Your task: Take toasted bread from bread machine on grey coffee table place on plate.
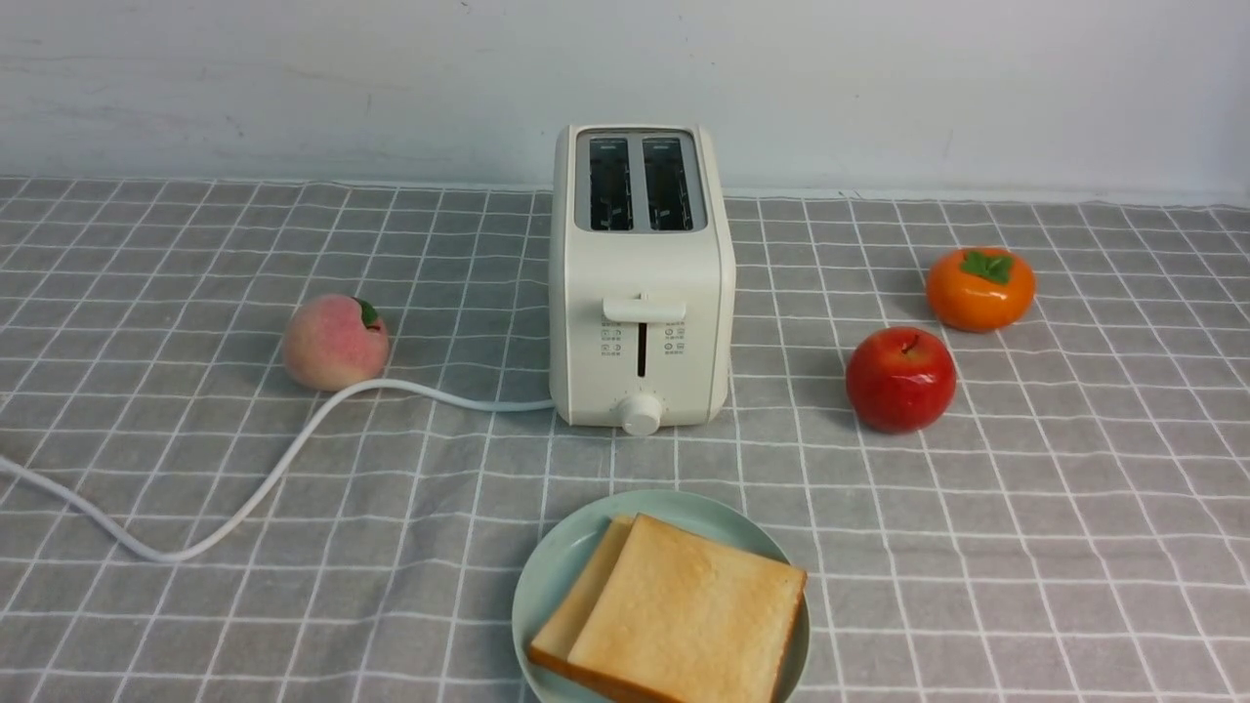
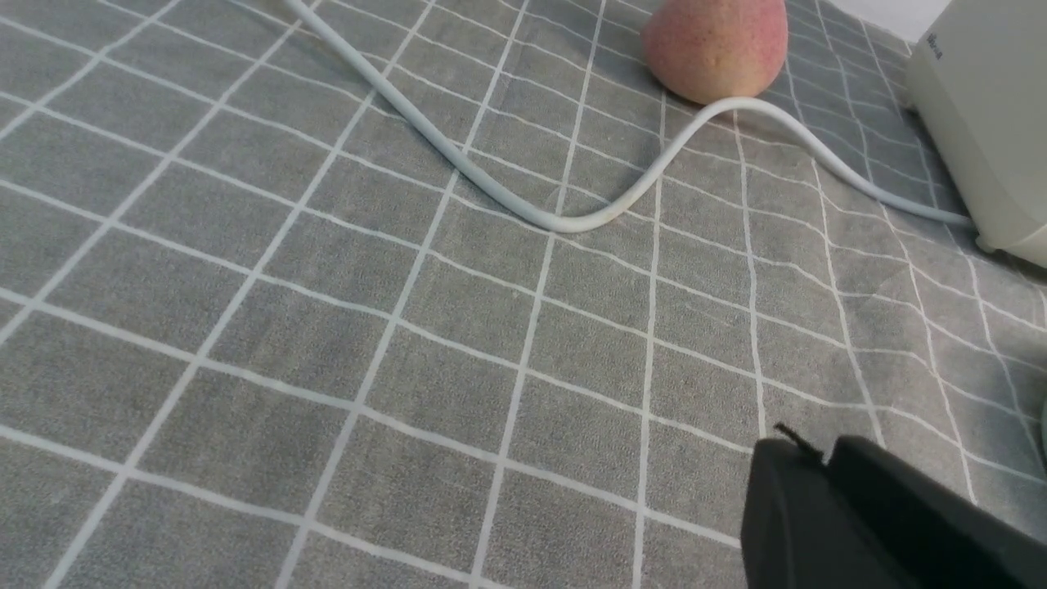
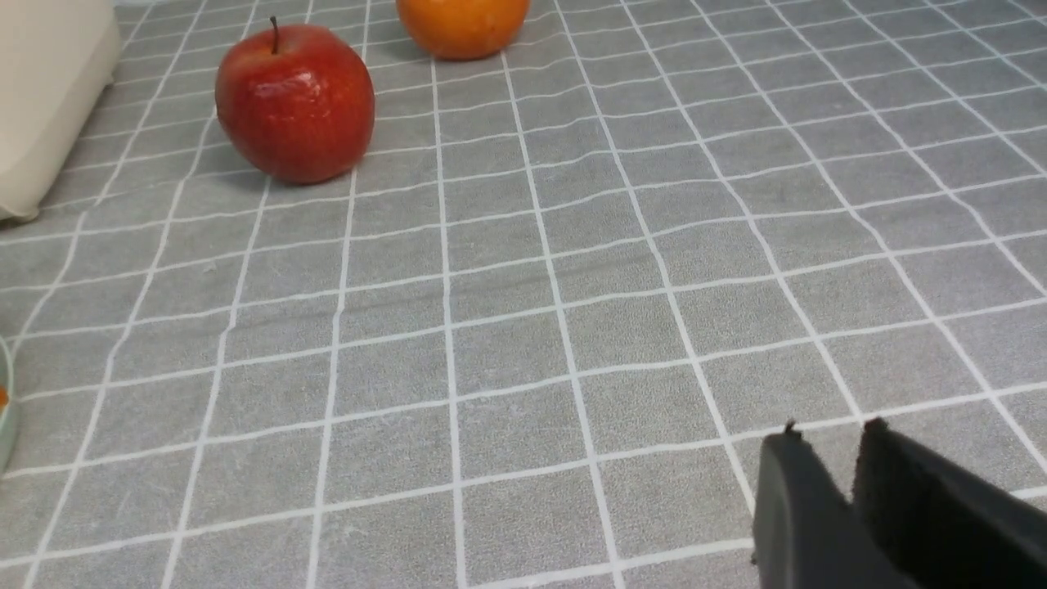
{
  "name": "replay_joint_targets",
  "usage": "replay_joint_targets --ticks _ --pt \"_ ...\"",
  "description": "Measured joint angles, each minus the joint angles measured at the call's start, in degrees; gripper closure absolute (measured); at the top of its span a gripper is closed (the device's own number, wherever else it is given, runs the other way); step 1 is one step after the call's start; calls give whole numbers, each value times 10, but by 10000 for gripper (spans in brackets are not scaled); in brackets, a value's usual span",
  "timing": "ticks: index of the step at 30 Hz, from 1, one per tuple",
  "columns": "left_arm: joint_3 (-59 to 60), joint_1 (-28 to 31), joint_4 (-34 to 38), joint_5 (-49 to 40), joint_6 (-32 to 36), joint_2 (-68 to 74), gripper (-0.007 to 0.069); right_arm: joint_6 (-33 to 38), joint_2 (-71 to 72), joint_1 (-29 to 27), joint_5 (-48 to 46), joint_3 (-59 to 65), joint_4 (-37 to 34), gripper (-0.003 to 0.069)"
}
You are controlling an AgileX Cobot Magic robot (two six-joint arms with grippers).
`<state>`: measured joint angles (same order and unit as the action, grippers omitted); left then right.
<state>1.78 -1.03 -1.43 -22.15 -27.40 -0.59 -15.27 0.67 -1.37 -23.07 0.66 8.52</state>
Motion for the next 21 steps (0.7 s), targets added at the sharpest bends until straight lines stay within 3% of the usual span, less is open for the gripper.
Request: replay_joint_targets --ticks 21 --pt "0 0 0 0 0 0 551 4 0 0 0 0 0 519"
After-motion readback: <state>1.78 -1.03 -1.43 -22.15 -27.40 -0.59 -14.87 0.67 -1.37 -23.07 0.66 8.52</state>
